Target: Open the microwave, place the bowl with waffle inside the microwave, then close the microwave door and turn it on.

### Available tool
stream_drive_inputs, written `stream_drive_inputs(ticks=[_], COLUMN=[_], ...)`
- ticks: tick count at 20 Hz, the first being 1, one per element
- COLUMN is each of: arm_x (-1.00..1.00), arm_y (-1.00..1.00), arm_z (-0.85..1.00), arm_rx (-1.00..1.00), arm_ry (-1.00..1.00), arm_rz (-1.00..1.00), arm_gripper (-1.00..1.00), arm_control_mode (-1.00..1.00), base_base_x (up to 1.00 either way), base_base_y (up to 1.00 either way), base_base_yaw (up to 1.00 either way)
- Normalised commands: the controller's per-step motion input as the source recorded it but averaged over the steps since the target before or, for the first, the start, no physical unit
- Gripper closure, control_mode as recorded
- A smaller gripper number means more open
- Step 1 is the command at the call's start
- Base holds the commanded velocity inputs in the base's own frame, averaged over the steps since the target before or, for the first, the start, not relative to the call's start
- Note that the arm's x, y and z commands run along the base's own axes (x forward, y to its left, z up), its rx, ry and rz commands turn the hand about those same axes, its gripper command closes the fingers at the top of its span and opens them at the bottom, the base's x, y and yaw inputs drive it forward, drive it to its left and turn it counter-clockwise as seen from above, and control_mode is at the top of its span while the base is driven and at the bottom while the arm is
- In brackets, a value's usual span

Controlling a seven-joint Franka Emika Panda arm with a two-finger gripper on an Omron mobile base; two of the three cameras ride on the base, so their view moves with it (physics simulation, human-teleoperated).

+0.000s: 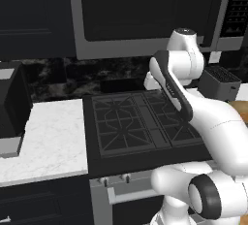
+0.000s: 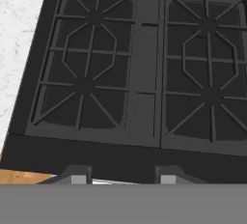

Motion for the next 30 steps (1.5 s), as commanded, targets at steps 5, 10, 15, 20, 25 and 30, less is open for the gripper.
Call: stream_drive_inputs(ticks=[5,10,15,20,25,30], arm_x=[-0.01,-0.05,0.0,0.0,0.0,0.0], arm_y=[-0.15,-0.43,-0.81,-0.82,-0.72,-0.53], arm_z=[0.07,0.26,0.27,0.39,0.45,0.44], arm_rx=[0.01,0.0,0.0,0.0,0.0,0.0], arm_ry=[-0.13,-0.13,-0.14,-0.17,-0.3,-0.34], arm_rz=[-0.01,-0.1,-0.15,-0.14,-0.11,-0.05], arm_gripper=[-1.0,-1.0,-1.0,-1.0,-1.0,-1.0], arm_control_mode=[-1.0,-1.0,-1.0,-1.0,-1.0,-1.0], base_base_x=[0.0,0.0,0.0,0.0,0.0,0.0], base_base_y=[0.0,0.0,0.0,0.0,0.0,0.0], base_base_yaw=[0.0,0.0,0.0,0.0,0.0,0.0])
